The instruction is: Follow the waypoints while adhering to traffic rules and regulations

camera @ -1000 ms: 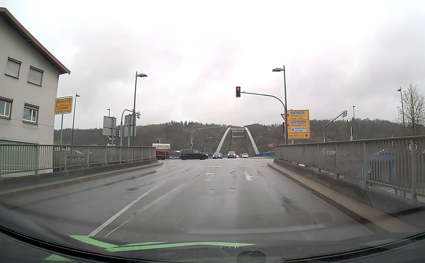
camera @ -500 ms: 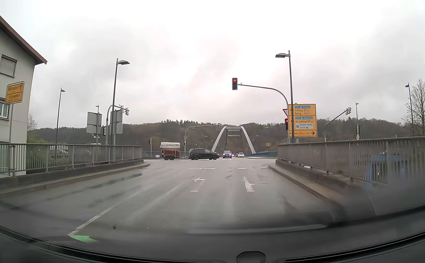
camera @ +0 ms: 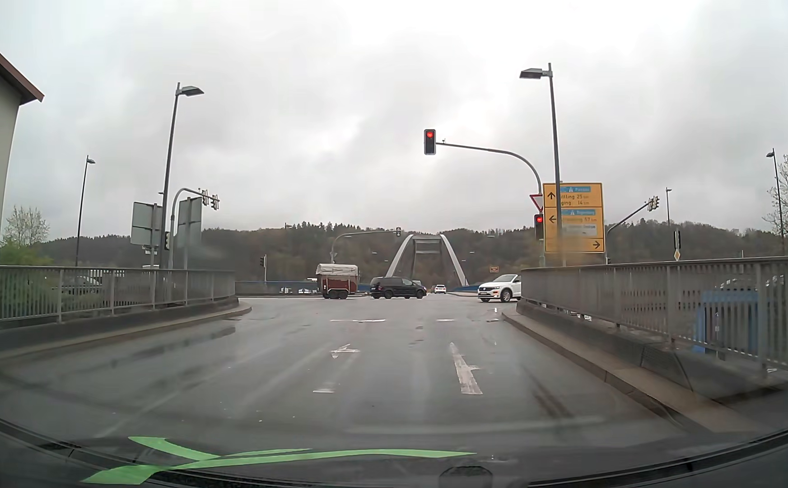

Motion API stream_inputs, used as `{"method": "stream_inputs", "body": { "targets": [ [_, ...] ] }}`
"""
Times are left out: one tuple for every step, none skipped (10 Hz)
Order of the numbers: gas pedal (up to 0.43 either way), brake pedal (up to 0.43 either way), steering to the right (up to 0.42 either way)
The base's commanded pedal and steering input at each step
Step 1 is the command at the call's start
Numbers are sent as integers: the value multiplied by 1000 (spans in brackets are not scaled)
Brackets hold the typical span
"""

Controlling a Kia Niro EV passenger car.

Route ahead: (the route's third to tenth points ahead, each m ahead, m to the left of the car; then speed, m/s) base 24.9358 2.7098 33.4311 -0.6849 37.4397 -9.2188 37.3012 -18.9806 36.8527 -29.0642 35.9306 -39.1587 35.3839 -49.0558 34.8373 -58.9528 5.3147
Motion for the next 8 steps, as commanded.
{"method": "stream_inputs", "body": {
  "targets": [
    [0, 67, 19],
    [0, 67, 18],
    [0, 67, 17],
    [0, 67, 16],
    [0, 67, 16],
    [0, 67, 15],
    [0, 61, 15],
    [0, 61, 15]
  ]
}}
